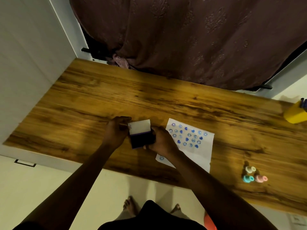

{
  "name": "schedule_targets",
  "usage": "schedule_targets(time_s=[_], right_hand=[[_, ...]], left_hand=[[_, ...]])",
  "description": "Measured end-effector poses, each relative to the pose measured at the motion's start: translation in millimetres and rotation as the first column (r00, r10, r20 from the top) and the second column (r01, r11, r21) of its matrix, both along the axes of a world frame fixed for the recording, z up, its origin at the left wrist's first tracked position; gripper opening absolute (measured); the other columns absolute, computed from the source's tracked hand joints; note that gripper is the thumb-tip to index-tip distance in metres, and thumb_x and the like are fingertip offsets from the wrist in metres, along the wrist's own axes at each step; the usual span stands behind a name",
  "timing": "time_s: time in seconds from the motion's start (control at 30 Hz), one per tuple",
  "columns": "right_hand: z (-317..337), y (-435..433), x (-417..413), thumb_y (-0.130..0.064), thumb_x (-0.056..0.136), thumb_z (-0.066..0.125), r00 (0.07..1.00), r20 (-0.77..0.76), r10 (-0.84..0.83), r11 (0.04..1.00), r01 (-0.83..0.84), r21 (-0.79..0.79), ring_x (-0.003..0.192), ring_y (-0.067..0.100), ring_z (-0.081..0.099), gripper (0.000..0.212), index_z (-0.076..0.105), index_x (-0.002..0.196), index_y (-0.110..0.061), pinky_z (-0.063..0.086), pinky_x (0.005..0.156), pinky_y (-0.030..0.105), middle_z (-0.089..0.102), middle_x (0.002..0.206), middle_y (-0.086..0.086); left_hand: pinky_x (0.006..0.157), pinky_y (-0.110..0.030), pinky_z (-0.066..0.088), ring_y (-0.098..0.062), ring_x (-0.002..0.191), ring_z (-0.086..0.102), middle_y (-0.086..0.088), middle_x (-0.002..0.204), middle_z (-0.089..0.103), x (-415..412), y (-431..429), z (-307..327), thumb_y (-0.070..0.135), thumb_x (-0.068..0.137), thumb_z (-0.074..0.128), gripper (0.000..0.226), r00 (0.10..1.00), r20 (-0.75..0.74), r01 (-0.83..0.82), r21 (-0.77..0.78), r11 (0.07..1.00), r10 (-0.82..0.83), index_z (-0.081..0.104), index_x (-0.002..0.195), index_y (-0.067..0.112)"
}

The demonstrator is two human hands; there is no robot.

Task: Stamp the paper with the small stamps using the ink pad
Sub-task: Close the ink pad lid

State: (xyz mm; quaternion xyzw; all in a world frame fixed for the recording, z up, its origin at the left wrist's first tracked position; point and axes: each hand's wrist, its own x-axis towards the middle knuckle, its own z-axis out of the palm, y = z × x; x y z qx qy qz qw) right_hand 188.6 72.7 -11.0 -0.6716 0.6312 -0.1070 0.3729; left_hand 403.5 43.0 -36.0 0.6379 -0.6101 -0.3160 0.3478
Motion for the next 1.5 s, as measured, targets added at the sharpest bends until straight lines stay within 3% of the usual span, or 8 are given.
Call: schedule_targets(time_s=[0.13,0.4,0.6,0.73,1.0,1.23,1.4,1.5], right_hand=[[-2,3,-1,-0.037,0.078,0.087,0.999,-0.023,-0.022,0.999,0.022,-0.026,0.140,0.028,0.052,0.082,0.047,0.148,-0.022,0.043,0.118,0.050,0.056,0.149,0.005],[-6,8,-1,-0.036,0.077,0.088,0.999,-0.002,-0.052,0.994,0.052,-0.092,0.139,0.028,0.052,0.082,0.047,0.147,-0.021,0.041,0.119,0.046,0.057,0.147,0.005],[-6,8,-5,-0.029,0.075,0.090,1.000,0.009,-0.028,0.995,0.029,-0.091,0.131,0.026,0.058,0.072,0.056,0.139,-0.021,0.050,0.110,0.039,0.064,0.139,0.003],[-5,11,-7,-0.025,0.077,0.088,0.999,0.039,-0.024,0.997,0.027,-0.075,0.132,0.026,0.059,0.072,0.055,0.141,-0.023,0.050,0.111,0.041,0.065,0.140,0.002],[-5,16,-5,-0.032,0.083,0.084,0.992,0.082,-0.097,0.995,0.099,-0.024,0.124,0.023,0.066,0.066,0.057,0.141,-0.017,0.055,0.105,0.035,0.067,0.138,0.003],[-6,16,-2,-0.026,0.093,0.075,0.981,0.078,-0.180,0.983,0.182,-0.015,0.117,0.022,0.069,0.042,0.064,0.133,-0.018,0.055,0.101,0.032,0.072,0.127,0.003],[-6,12,-2,-0.020,0.095,0.072,0.985,0.056,-0.161,0.987,0.162,-0.018,0.114,0.023,0.070,0.036,0.067,0.131,-0.017,0.054,0.097,0.030,0.074,0.123,0.004],[-5,11,-2,-0.020,0.096,0.071,0.987,0.045,-0.156,0.987,0.157,-0.023,0.115,0.023,0.070,0.034,0.069,0.130,-0.015,0.055,0.100,0.032,0.075,0.124,0.006]], left_hand=[[0.077,-0.034,0.062,-0.025,0.091,0.075,-0.017,0.112,0.077,0,8,3,-0.014,0.079,0.073,0.042,1.000,-0.010,0.022,-0.052,0.998,-0.023,0.074,0.118,0.002],[0.079,-0.026,0.062,-0.012,0.093,0.071,0.005,0.104,0.071,-4,39,10,-0.010,0.079,0.073,0.035,0.986,0.111,0.140,-0.113,0.984,-0.127,0.080,0.108,0.009],[0.099,-0.032,0.054,-0.022,0.115,0.067,-0.007,0.126,0.072,5,59,-16,0.011,0.086,0.077,0.024,0.934,0.259,0.276,-0.090,0.957,-0.245,0.080,0.108,0.020],[0.107,-0.016,0.043,-0.018,0.121,0.064,-0.003,0.129,0.071,7,66,-29,0.028,0.088,0.065,0.026,0.927,0.254,0.307,-0.095,0.947,-0.275,0.075,0.112,0.026],[0.103,-0.041,0.056,-0.026,0.126,0.063,-0.007,0.135,0.067,7,69,-25,0.014,0.080,0.070,0.033,0.929,0.235,0.305,-0.045,0.951,-0.287,0.072,0.113,0.020],[0.090,-0.042,0.063,-0.029,0.107,0.072,-0.017,0.125,0.070,-7,76,-13,-0.006,0.086,0.075,0.035,0.985,0.113,0.128,-0.010,0.992,-0.126,0.070,0.120,0.002],[0.069,-0.004,0.050,-0.021,0.100,0.070,-0.014,0.124,0.073,-13,74,-8,-0.003,0.090,0.073,0.041,0.995,0.091,0.033,0.048,0.998,-0.037,0.066,0.129,0.006],[0.065,-0.003,0.050,-0.022,0.103,0.072,-0.013,0.125,0.072,-14,73,-10,-0.002,0.090,0.073,0.044,0.997,0.068,0.032,0.094,0.995,-0.039,0.065,0.132,0.009]])
